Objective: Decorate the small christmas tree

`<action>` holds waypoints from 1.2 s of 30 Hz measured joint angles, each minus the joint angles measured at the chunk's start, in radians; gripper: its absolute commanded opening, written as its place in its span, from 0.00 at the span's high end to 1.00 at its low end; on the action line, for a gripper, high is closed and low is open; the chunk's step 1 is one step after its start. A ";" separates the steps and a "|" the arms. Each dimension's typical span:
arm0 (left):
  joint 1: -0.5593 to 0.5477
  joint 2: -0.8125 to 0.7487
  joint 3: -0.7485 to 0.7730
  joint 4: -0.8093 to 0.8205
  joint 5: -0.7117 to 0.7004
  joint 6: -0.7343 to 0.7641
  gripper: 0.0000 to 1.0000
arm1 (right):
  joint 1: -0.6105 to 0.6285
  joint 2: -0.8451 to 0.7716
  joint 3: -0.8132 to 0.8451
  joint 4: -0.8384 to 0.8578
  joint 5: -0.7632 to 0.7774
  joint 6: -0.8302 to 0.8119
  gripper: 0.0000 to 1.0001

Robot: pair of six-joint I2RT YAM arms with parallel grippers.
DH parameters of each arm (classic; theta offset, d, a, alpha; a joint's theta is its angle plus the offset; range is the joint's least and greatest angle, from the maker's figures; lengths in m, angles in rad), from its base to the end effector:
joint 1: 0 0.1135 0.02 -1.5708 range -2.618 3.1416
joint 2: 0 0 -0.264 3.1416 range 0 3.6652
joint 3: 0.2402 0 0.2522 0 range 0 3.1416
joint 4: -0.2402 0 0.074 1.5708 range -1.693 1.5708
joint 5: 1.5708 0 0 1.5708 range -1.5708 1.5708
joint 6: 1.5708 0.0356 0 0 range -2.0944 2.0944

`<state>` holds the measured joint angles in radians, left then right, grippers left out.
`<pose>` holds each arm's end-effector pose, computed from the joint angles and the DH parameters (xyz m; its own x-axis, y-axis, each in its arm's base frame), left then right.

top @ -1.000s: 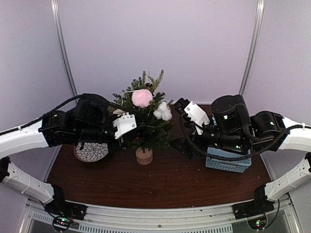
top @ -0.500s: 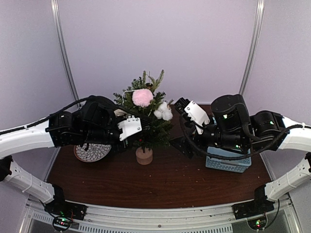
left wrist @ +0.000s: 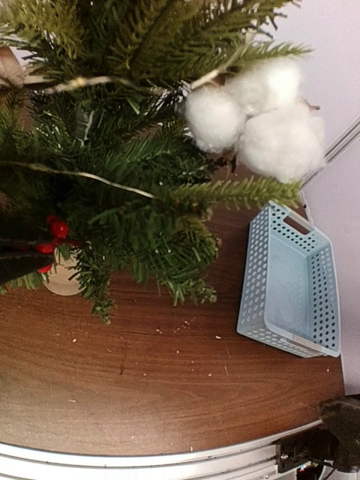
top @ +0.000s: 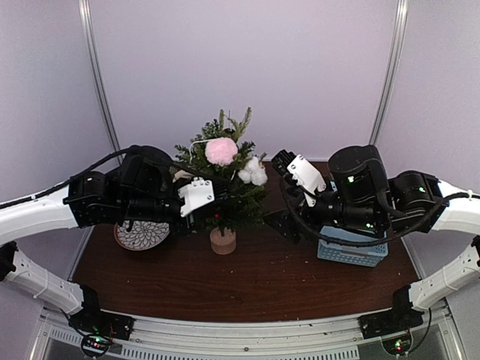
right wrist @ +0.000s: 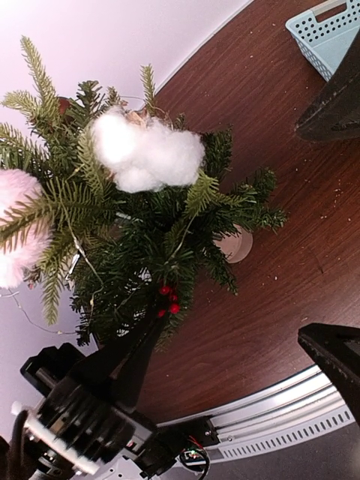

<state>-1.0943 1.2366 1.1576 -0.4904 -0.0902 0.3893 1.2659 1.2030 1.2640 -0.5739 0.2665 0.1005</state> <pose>0.1288 -0.2425 0.3444 0.0939 0.6422 -0.7608 0.8804 0.3032 0.3646 0.0871 0.2455 0.3815 -0.2320 -0.4147 -0.8799 -0.8322 0.5529 -0.0412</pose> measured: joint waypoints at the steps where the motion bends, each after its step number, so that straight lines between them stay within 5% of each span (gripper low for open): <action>1: 0.000 -0.017 0.000 -0.005 0.005 0.000 1.00 | 0.000 -0.002 -0.001 0.000 0.000 0.000 0.13; 17: 0.000 -0.284 -0.011 -0.192 0.166 0.002 1.00 | -0.004 -0.003 -0.014 0.002 -0.008 -0.005 0.13; 28: 0.017 -0.392 -0.039 -0.186 0.045 -0.200 1.00 | -0.010 0.016 -0.014 0.002 -0.027 -0.009 0.13; 36: 0.177 -0.372 -0.038 -0.097 0.021 -0.362 1.00 | -0.029 0.022 -0.014 0.002 -0.043 -0.011 0.13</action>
<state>-0.9173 0.8642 1.1194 -0.5877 -0.0689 0.0269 1.2366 1.2247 1.2503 -0.5724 0.2234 0.0895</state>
